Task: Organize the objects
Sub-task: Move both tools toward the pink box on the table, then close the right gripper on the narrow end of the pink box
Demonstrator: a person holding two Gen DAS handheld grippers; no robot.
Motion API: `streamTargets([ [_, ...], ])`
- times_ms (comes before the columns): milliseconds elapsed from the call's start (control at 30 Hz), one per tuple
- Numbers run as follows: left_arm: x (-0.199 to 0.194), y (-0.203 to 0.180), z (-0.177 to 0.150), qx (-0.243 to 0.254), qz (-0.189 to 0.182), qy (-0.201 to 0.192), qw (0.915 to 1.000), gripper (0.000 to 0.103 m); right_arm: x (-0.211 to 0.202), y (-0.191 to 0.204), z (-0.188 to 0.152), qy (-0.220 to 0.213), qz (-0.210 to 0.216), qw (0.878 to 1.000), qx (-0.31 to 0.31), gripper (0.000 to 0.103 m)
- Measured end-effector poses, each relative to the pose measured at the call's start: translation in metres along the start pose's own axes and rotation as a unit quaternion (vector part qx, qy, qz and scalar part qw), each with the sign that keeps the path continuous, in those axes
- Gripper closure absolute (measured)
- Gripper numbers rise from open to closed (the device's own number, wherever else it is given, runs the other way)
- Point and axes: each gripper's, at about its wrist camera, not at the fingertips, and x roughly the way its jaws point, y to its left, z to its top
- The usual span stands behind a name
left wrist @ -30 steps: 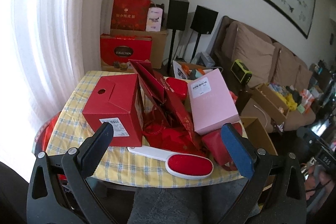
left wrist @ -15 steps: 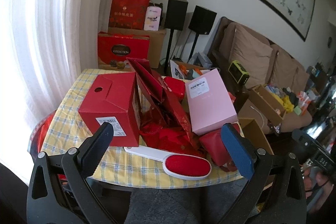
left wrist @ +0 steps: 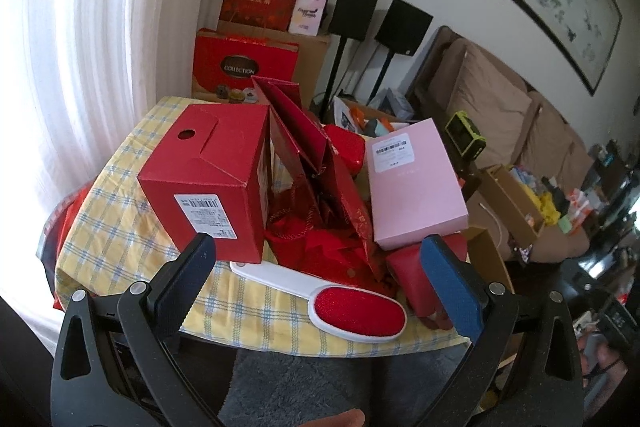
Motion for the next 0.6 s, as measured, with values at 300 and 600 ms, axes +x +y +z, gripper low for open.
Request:
streamTargets([
  [300,0.037,-0.006,-0.016,-0.027,-0.071,0.049,0.9959,0.008,0.035,0.023,0.008,0.038,0.041,0.998,-0.004,0.000],
  [600,0.041,-0.008,-0.020,-0.030,-0.083,0.048,0.9949,0.008,0.105,0.040,0.030,0.078,0.033,0.996,-0.018,0.001],
])
